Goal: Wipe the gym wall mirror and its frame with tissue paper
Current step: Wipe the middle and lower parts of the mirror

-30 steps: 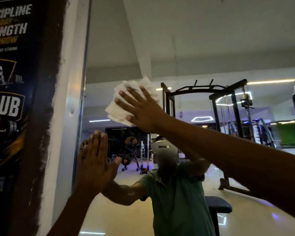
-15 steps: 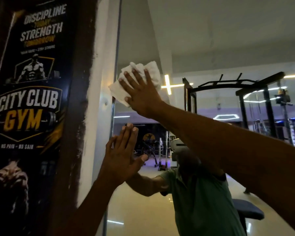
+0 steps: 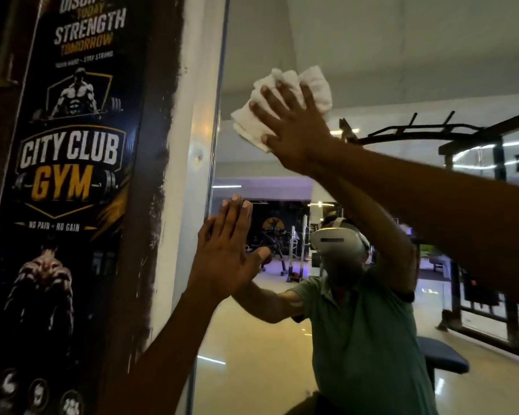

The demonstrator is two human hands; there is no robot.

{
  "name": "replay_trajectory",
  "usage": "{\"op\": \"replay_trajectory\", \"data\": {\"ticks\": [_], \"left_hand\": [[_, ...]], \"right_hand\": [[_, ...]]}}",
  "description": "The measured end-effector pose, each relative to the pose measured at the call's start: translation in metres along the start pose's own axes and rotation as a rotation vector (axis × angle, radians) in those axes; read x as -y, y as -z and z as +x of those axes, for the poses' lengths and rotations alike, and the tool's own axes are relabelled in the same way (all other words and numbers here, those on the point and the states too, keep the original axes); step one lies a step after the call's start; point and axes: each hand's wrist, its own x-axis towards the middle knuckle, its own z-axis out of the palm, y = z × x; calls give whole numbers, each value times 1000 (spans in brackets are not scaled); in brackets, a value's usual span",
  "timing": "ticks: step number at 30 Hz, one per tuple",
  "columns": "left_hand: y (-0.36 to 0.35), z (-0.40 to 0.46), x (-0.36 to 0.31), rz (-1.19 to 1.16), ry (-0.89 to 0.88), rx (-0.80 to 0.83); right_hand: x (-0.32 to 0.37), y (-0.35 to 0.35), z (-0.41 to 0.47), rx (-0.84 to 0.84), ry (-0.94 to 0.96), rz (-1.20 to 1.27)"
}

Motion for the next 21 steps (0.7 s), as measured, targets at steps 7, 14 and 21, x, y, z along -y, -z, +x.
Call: {"op": "replay_trajectory", "data": {"ticks": [7,14,21], "left_hand": [[-2,-63,-5,83,173,82],[2,-90,27,194,75,184],[-5,-91,36,208,52,182]], "right_hand": [[95,-31,-71,-5,189,78],[75,-29,-124,63,431,89],[58,-21,-51,3,43,50]]}}
